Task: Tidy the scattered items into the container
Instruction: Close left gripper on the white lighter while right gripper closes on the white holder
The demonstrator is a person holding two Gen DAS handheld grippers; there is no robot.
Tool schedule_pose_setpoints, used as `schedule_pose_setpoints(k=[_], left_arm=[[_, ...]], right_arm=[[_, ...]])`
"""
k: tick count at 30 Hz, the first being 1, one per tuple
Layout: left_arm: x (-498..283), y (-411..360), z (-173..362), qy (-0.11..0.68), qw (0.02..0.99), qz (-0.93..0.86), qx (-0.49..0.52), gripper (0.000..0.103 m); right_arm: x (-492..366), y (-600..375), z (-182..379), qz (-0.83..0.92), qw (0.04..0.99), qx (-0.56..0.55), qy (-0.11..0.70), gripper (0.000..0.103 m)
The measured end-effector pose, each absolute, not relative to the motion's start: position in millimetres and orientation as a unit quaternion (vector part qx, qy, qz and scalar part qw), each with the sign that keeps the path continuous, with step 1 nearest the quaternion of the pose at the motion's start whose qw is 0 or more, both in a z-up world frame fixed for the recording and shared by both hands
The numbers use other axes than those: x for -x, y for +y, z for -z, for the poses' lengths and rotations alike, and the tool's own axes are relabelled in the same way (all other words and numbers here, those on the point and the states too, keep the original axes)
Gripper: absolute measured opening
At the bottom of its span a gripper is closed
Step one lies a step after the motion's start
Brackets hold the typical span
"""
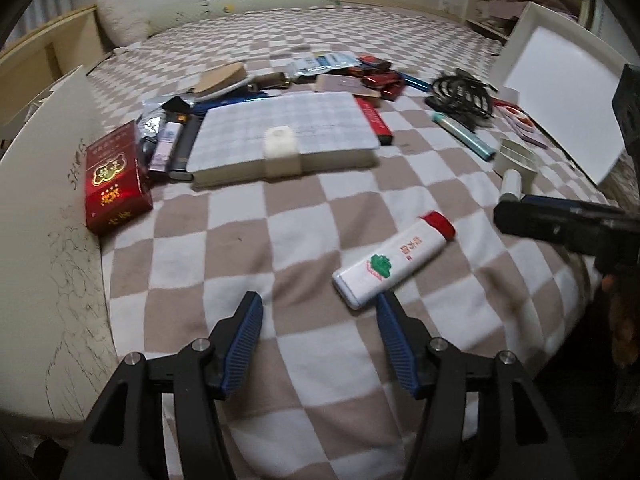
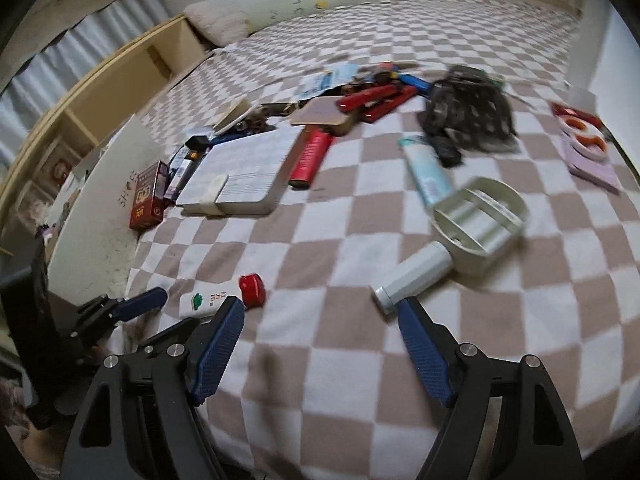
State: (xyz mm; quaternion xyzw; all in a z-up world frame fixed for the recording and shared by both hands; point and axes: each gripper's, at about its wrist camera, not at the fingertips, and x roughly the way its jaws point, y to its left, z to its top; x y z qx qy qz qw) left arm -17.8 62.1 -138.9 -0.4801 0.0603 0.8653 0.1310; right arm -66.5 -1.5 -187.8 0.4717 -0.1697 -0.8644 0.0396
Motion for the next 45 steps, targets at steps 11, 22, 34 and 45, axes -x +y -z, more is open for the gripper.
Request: schedule_pose_setpoints(k=[11,22,34,45], left_arm=[[49,49,140,0.027,0.075,-0.872,0.483,0.076],[41,74,136,-0.004,0.159,-0.874,0.459,0.101],[59,98,145,0.016,0.165,-0.868,0.467,0.102],[59,116,152,0.042,0.163,-0.872,0.461,0.103]], right_arm=[[60,25,174,0.877,0.046,-0.443,-0.180,0.080],[63,77,181,0.896,-0.014,-0.431,-0.109,0.095],[86,52,198,0.899,0.037,-0.437,-0.010,0.103],[92,39,197,0.897,0.048,-0.437,0.047,0.103]])
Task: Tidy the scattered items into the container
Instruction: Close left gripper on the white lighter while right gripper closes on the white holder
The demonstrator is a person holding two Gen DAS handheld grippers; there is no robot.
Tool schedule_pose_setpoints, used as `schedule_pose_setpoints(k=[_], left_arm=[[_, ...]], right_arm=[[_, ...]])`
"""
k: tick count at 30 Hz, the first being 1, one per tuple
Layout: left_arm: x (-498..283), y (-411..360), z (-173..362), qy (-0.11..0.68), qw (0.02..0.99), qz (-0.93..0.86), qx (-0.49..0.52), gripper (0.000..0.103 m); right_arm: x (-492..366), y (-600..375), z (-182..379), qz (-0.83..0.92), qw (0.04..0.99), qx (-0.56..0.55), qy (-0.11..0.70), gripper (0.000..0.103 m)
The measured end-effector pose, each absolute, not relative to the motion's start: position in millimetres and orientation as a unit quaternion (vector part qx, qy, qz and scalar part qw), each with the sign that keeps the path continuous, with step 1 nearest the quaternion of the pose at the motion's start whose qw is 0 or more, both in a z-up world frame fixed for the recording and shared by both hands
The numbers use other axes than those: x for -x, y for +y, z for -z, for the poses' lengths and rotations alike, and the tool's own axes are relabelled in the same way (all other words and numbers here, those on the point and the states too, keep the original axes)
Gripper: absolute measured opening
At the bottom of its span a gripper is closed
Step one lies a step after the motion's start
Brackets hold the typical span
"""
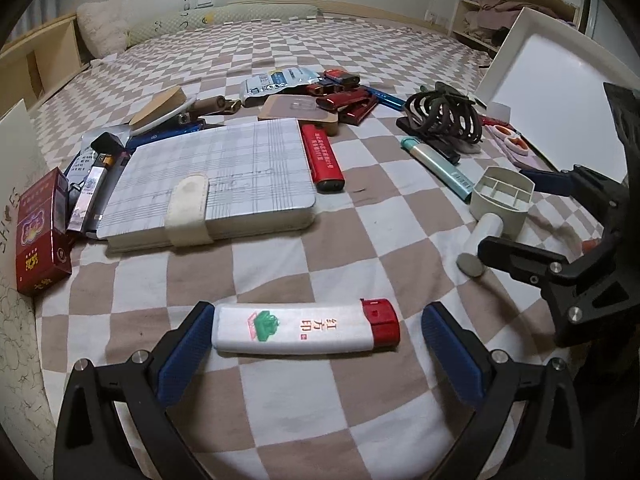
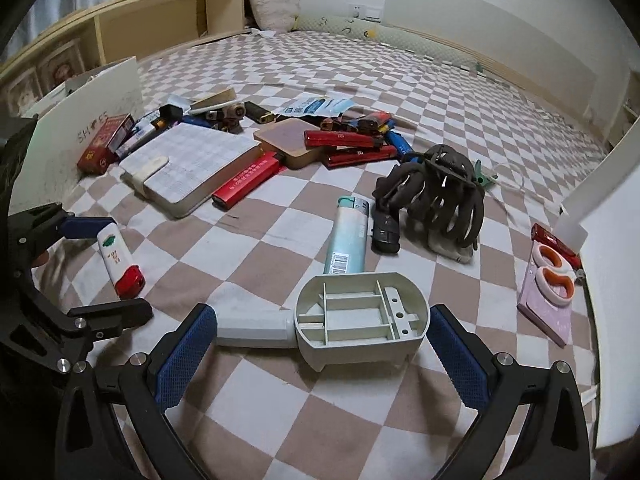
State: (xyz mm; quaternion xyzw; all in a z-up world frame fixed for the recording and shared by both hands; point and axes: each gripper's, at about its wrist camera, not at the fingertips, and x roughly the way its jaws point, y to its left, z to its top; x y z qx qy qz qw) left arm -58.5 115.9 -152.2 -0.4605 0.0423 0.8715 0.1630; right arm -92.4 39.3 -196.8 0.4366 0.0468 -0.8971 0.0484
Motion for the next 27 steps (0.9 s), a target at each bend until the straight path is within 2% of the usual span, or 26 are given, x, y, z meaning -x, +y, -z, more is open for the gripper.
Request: schedule_pose_setpoints(k=[6,12,23,27], left_arm=[[61,113,152,0.029,0.167,-0.872,0.460,0.101],[61,109,150,0.025,0.153,-0.877,0.455,0.084],[58,108,150,0.026,0.156,-0.878,0.452,0.084],[57,109,150,0.027,0.156,-0.878,0.451,0.084]], right_arm=[[89,61,196,0.902,0.038,-0.431,-0.006,0.103],[89,88,201,0.899,0.023,-0.436,-0.042,0.103],[104,89,213,0.882,0.010,-0.457,-0.110,0.102],[102,82,211,0.887,-0.024,-0.449,-0.108,0.074]])
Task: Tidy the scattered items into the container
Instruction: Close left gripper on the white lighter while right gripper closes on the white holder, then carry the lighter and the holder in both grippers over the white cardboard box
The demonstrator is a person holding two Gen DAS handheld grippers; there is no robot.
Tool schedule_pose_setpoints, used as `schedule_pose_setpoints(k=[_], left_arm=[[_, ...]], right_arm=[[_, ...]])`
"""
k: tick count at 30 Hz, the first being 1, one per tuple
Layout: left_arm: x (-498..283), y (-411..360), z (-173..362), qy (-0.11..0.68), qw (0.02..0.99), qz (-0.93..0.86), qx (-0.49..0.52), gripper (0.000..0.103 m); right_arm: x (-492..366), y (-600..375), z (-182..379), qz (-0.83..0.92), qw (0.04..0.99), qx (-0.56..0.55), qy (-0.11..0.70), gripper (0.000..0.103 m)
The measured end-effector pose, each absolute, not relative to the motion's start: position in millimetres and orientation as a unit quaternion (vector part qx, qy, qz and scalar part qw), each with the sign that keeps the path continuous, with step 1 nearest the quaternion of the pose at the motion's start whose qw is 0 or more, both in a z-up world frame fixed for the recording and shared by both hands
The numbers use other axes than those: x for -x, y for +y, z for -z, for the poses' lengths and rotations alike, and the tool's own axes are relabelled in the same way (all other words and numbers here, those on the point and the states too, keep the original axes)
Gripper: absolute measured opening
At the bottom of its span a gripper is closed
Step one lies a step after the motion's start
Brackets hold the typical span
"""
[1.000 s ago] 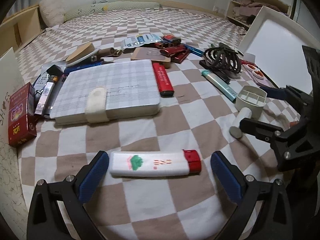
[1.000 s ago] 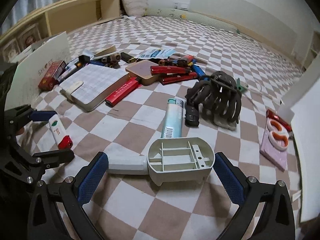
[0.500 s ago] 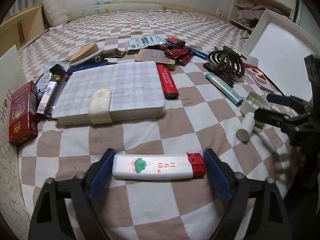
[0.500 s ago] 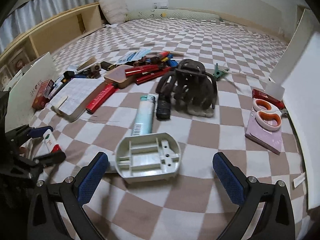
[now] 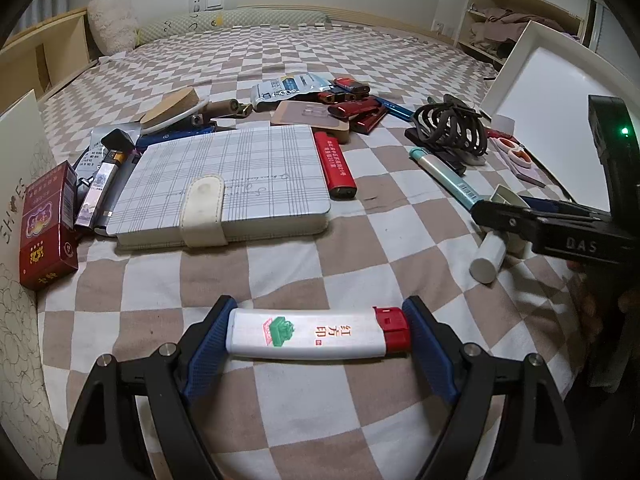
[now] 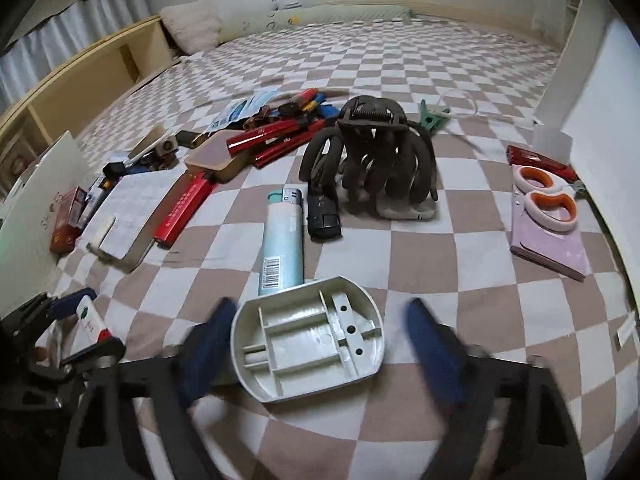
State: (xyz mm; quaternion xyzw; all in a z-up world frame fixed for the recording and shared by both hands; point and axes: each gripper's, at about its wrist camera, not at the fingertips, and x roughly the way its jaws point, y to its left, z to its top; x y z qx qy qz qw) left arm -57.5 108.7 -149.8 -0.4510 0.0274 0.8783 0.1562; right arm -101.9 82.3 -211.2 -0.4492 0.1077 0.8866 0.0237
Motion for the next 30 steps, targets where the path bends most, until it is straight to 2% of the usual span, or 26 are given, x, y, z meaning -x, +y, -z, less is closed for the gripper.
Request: schedule_pose_setpoints(k=[1,11,22,30], left_arm=[[58,108,150,0.027,0.157,-0.878,0.451,0.084],[54,110,146,0.038,0.157,-0.874,0.458,0.084],[42,97,133,0.004,0.168,-0.871,0.461,0.084],[29,85,115,-0.008,0.171,-0.881,0.441,0.084]], right_arm=[[101,81,211,-0.887,0.023,0.447,0.112,0.067],[83,74,204,-0.888,0.034,0.438,0.136,0.066],[61,64,188,-0.883,0.024,0.438,0.170,0.066],[53,49,173,-0.887,0.019,0.431,0.164,0.066]])
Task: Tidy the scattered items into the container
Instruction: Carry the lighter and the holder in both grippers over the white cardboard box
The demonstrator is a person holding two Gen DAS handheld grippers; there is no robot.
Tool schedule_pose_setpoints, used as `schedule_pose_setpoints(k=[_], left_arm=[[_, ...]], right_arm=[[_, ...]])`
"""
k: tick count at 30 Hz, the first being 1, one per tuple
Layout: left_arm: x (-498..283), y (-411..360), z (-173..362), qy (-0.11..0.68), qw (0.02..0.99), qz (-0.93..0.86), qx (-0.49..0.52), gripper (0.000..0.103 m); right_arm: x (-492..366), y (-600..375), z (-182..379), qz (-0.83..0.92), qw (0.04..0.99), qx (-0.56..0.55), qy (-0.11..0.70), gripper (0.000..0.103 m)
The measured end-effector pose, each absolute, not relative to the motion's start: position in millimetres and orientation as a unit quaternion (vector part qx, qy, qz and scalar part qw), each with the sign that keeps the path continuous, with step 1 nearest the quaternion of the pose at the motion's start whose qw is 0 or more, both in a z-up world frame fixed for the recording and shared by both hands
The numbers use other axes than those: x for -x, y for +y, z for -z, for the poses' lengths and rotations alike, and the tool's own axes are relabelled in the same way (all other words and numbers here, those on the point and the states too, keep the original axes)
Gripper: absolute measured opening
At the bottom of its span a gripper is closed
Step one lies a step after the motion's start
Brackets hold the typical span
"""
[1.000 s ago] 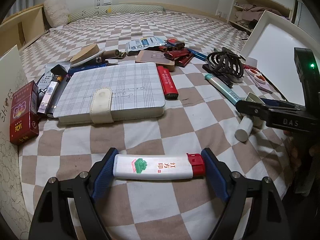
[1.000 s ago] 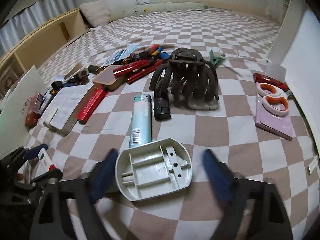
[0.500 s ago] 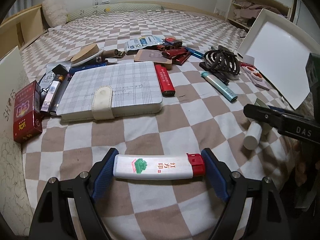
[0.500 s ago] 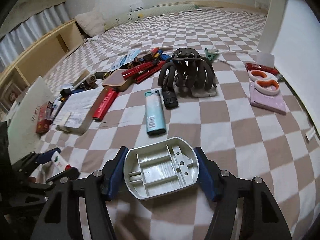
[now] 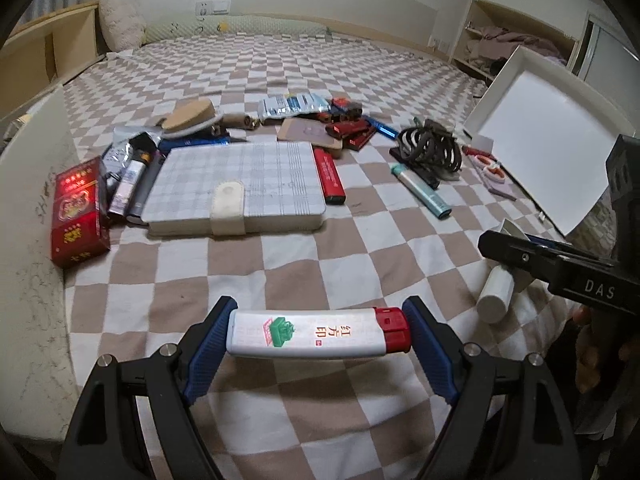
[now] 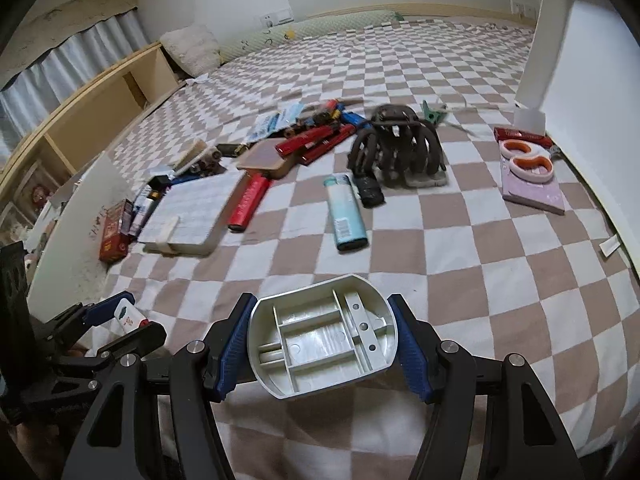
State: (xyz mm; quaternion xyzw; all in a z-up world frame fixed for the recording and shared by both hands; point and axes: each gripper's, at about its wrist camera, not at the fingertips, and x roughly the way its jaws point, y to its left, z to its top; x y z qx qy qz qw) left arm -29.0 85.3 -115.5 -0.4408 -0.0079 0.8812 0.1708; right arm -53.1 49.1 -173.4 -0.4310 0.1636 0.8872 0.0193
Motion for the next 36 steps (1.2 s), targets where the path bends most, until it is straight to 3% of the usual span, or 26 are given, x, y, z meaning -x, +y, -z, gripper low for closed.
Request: schedule_pose_setpoints(k=[20,36], left_arm=[[4,5,12,-0.047,0.108,-0.940,0.321,0.084],[-13,-90,-5,-0.083,0.026,-0.950,0.299,0.084]], right_arm=[[80,5,83,-0.923,-0.027,0.358,0.143,0.066],[115,-73,38,-0.930,-0.105,0.333,0.111,0.066]])
